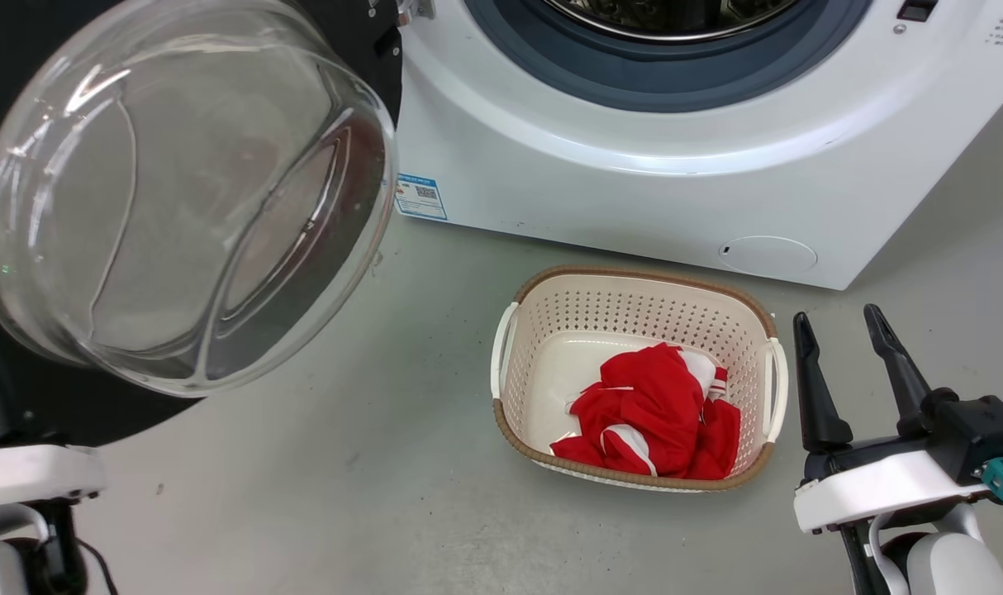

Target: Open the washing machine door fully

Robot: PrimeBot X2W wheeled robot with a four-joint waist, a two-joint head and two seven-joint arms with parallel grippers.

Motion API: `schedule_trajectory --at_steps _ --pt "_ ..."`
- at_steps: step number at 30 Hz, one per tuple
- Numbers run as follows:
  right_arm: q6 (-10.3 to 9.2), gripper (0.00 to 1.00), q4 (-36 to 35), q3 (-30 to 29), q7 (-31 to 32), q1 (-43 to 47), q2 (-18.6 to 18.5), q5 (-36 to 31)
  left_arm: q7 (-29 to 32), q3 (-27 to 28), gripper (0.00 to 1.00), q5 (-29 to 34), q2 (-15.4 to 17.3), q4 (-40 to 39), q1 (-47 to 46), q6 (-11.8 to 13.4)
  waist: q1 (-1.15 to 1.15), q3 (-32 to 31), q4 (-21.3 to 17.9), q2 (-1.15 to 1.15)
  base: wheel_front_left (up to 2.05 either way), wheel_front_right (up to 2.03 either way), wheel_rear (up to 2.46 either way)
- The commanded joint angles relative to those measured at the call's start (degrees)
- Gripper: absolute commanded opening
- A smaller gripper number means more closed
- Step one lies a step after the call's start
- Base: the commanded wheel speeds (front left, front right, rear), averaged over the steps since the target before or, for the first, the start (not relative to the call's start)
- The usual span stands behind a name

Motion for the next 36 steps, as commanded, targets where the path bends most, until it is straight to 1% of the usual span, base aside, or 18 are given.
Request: schedule_trajectory --at_steps 1,7,10,17,21,22,23,25,26,27,30,33,36 --pt "-0.04 1.00 0.1 0.2 -0.1 -0.8 0.1 0.0 -0.1 1.1 0.00 0.5 0.6 0.7 -0.9 -0.1 -0.01 0.1 -0.2 0.00 0.00 0.00 0.00" --pt "-0.04 1.00 0.3 0.3 -0.2 -0.8 0.1 0.5 -0.1 5.2 0.00 1.9 1.0 3.3 -2.6 -1.1 -0.01 -0.3 -1.0 0.00 0.00 0.00 0.00" --pt "-0.04 1.00 0.7 0.2 -0.3 -0.4 0.1 0.6 -0.1 6.3 0.00 2.7 0.4 3.2 -2.1 -1.5 -0.01 -0.9 -1.4 0.00 0.00 0.00 0.00" --pt "-0.04 1.00 2.1 0.2 -1.0 1.2 0.1 1.6 -0.1 6.7 0.00 5.2 -3.6 -0.9 2.7 -2.1 -0.01 -4.0 -2.0 0.00 0.00 0.00 0.00" --pt "-0.04 1.00 2.9 0.4 -1.3 1.8 0.1 1.9 -0.1 5.4 0.00 6.0 -5.6 -3.5 6.6 -2.3 -0.01 -6.4 -2.3 0.00 0.00 0.00 0.00" --pt "-0.04 1.00 3.2 0.3 -1.5 2.6 0.1 2.2 -0.1 3.7 0.00 6.4 -6.5 -5.2 9.2 -2.4 -0.01 -7.6 -2.5 0.00 0.00 0.00 0.00" --pt "-0.04 1.00 3.4 0.4 -1.6 2.7 0.1 2.3 -0.1 3.0 0.07 6.3 -6.9 -5.5 10.1 -2.4 -0.01 -8.0 -2.6 0.00 0.00 0.00 0.00" --pt "-0.04 1.00 3.4 0.3 -1.7 2.8 0.1 2.3 -0.1 1.4 0.49 6.0 -7.2 -6.2 11.3 -2.4 -0.01 -8.4 -2.8 0.00 0.00 0.00 0.00" --pt "-0.04 1.00 3.5 0.2 -1.8 2.9 0.1 2.3 -0.1 0.5 0.91 5.9 -7.2 -6.4 11.8 -2.4 -0.01 -8.7 -2.8 0.00 0.00 0.00 0.00" --pt "-0.04 1.00 3.5 0.4 -1.7 3.1 0.1 2.3 -0.1 -0.4 1.00 6.0 -7.3 -6.7 12.6 -2.4 -0.01 -8.9 -3.1 0.00 0.00 0.00 0.00" --pt "-0.04 1.00 3.5 0.4 -1.9 3.4 0.1 2.3 -0.1 -3.3 1.00 6.3 -7.5 -7.6 13.8 -1.9 -0.01 -9.5 -3.8 0.00 0.00 0.00 0.00" --pt "-0.04 1.00 3.3 0.5 -1.9 3.6 0.1 2.1 -0.1 -7.4 1.00 5.6 -7.5 -8.5 14.5 -0.9 -0.01 -10.0 -4.8 0.00 0.00 0.00 0.00" --pt "-0.04 1.00 2.6 0.4 -1.8 3.6 0.1 1.4 -0.1 -11.1 1.00 5.5 -7.5 -9.0 14.2 -0.7 -0.01 -10.3 -5.9 0.00 0.00 0.00 0.00"
